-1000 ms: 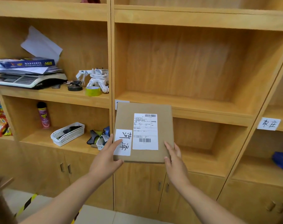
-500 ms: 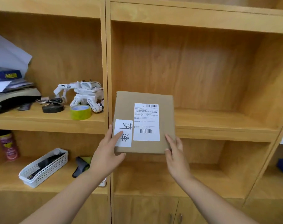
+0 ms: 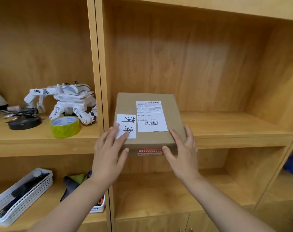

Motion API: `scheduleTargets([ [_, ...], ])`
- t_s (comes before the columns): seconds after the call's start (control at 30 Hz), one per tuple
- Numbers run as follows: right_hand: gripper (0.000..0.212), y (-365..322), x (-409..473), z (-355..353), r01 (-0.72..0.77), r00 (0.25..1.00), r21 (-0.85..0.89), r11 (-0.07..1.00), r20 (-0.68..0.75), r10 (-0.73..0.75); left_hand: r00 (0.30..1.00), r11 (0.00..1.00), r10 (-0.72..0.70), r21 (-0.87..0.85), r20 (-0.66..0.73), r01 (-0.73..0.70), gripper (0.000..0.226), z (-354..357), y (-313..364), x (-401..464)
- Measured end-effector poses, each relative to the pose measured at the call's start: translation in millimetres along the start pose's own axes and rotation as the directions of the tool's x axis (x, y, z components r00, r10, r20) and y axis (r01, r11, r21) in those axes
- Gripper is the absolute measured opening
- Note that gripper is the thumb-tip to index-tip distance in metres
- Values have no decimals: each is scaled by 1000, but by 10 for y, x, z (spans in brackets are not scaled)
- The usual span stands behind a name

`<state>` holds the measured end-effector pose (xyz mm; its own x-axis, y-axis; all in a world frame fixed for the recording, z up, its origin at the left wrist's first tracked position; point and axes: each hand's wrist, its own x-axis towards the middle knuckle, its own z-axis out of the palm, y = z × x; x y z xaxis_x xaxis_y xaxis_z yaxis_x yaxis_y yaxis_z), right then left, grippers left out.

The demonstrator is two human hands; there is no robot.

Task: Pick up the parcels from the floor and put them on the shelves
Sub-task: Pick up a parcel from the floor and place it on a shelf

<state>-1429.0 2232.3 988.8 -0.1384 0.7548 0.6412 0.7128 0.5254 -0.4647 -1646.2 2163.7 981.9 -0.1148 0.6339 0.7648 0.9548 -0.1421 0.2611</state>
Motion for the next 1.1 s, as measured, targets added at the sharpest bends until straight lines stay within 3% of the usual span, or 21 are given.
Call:
scheduleTargets([
  [0.23, 51, -24, 336, 90, 121, 986, -76, 990, -107, -128, 970, 986, 142, 119, -198, -120, 36, 66, -29, 265],
  [0.5, 47, 7, 743, 296, 178, 980, -177, 968, -60, -191, 992, 929, 125, 353, -24, -109, 40, 122, -87, 637],
  [0.67, 48, 44, 952, 419, 167, 986, -193, 967, 4, -170, 990, 867, 106, 479, 89, -136, 59, 204, -148, 761],
  [0.83, 43, 60, 1132, 501, 171, 984, -185, 968, 71, -161, 992, 823, 77, 555, 98, -119, 62, 290, -150, 859],
  [1.1, 43, 134, 1260, 648, 187, 982, -180, 966, 45, -181, 997, 791, 52, 606, 60, -78, 61, 438, -178, 929],
])
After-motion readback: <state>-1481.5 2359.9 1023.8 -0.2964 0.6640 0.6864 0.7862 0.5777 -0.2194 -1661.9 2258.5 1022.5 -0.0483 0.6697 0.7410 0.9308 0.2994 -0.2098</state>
